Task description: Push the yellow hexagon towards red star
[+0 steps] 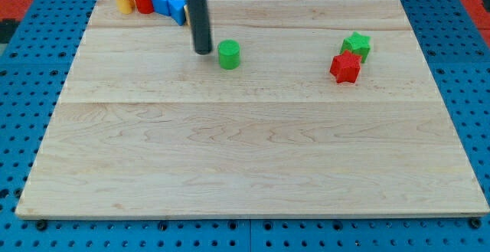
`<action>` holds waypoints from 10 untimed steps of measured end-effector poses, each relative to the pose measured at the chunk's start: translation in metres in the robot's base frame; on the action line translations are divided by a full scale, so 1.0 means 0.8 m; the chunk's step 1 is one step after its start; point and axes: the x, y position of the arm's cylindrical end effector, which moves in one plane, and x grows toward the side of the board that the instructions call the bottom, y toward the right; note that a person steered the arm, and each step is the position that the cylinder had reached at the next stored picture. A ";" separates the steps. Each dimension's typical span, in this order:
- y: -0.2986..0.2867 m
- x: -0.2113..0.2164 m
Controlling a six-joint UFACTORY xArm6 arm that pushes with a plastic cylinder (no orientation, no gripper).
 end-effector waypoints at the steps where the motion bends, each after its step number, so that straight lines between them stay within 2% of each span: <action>1: 0.118 0.000; 3: 0.086 0.008; 4: 0.176 0.024; 5: 0.173 0.016; 6: 0.050 -0.062; 7: 0.031 -0.171; 9: -0.127 -0.174; 10: -0.125 -0.142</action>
